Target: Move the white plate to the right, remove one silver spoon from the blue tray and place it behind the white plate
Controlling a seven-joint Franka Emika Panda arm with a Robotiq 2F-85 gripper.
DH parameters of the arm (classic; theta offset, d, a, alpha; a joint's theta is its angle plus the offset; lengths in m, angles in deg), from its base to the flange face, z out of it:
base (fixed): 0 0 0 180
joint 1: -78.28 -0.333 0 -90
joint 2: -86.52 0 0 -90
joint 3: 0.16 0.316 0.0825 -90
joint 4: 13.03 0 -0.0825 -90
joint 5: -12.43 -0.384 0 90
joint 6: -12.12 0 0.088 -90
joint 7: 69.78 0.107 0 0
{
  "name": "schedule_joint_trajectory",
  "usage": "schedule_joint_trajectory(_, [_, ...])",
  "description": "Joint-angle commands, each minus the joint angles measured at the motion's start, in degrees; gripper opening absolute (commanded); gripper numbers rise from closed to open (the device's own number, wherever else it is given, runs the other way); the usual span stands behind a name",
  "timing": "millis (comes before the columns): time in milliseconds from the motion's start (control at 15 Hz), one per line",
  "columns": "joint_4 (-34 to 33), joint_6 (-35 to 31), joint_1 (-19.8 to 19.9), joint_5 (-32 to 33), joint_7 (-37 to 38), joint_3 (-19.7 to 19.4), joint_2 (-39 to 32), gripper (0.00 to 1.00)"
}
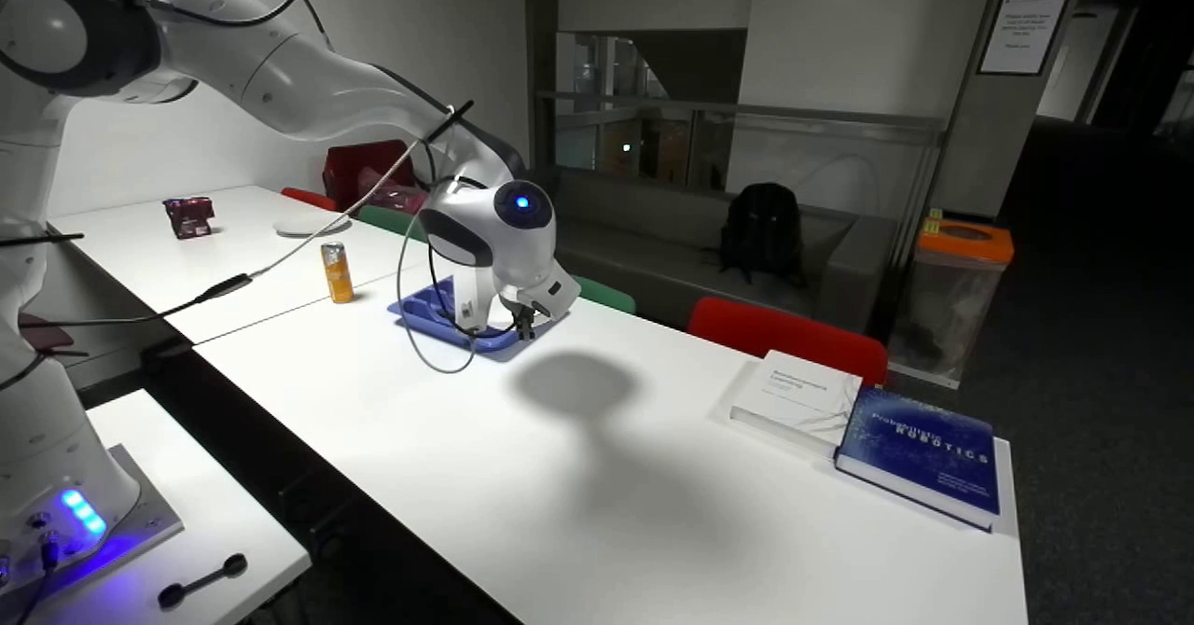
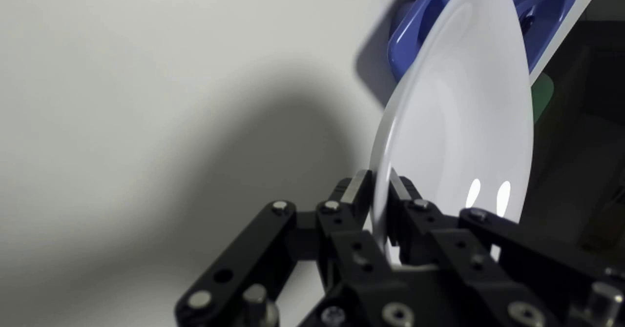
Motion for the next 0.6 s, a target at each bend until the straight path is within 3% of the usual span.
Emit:
schedule_joint_trajectory(0, [-3.19, 3.62, 3.43, -1.66, -0.25, 1.29, -1.12, 0.03])
schedule_joint_trajectory(533, [-6.13, 8.33, 8.16, -3.56, -0.95, 1.21, -4.28, 0.03])
